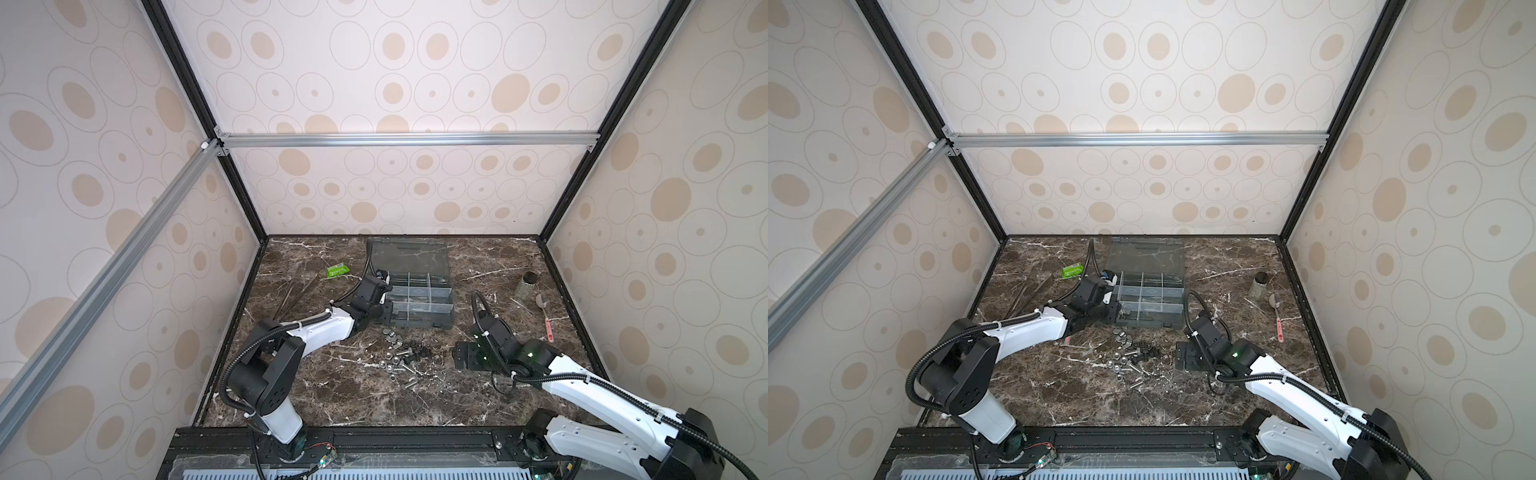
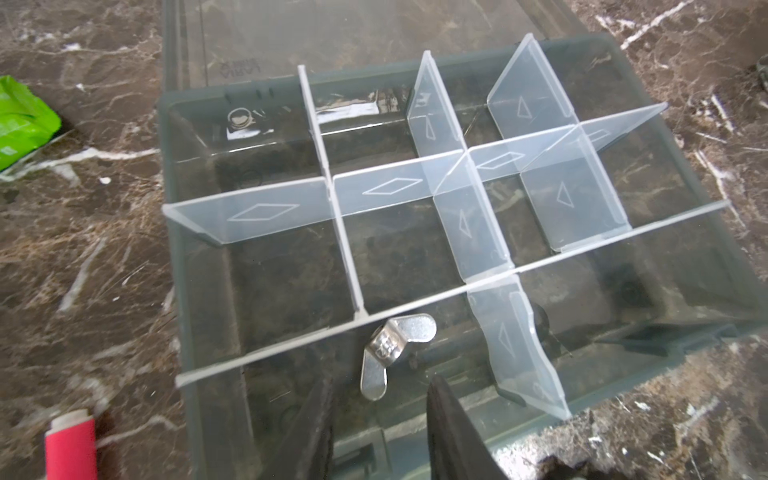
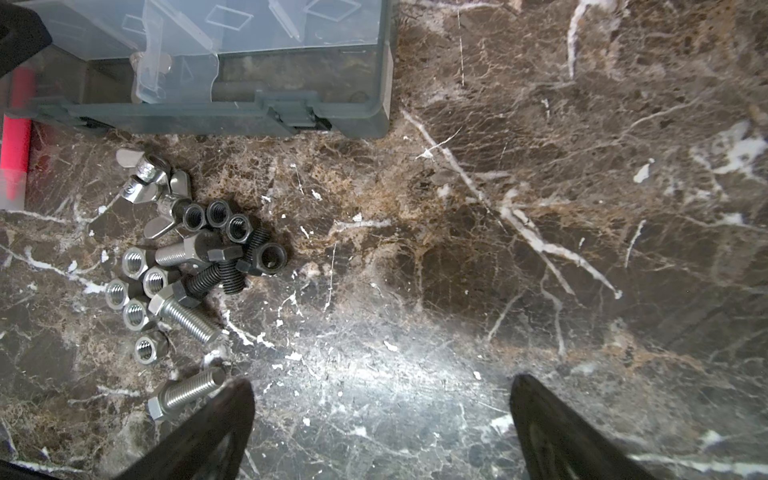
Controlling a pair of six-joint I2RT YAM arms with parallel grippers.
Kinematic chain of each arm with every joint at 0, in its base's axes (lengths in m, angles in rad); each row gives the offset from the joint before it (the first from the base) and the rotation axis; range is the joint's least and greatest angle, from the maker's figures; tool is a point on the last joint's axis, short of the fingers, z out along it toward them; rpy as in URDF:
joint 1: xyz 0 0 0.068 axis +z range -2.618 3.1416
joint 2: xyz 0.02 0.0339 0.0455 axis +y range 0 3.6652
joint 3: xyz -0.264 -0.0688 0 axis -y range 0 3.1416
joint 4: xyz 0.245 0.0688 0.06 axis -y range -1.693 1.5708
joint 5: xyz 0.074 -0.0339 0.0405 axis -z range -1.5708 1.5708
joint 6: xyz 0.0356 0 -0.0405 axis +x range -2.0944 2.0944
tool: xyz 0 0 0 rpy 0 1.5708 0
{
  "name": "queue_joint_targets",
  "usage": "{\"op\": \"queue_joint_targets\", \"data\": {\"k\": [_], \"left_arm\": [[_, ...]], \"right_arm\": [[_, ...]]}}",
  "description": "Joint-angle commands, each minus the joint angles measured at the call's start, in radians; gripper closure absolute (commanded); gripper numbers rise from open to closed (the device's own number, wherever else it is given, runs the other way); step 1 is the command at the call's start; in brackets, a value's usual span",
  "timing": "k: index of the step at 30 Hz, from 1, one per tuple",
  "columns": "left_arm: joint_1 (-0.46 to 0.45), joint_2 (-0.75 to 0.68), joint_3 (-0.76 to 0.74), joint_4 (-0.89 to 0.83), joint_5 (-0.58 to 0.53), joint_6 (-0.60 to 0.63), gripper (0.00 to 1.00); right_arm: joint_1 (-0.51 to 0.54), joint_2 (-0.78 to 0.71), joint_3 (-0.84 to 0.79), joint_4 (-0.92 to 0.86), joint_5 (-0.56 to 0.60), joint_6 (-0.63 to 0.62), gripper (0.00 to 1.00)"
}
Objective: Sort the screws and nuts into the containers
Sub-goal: 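Withdraw the left gripper while the right gripper reaches toward the pile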
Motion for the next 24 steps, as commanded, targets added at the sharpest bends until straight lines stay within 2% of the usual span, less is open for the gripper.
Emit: {"op": "queue_joint_targets", "data": {"k": [1, 13, 24], "left_arm": [[0.015, -0.057, -0.021, 0.042, 0.009, -0.032, 0.62], [0.065, -0.247, -0.149, 0.055, -0.010, -0.075, 0.61], [0.101, -0.458, -0.294, 0.026, -0.053, -0.114, 0.59]], "right_arm": [[0.010, 0.022, 0.030, -0.002, 0.002, -0.022, 0.00], [0.014, 0.238, 0.182, 0.064, -0.081, -0.133, 0.00], [0.084, 0.494, 0.365, 0.097, -0.157, -0.251, 0.03]]}}
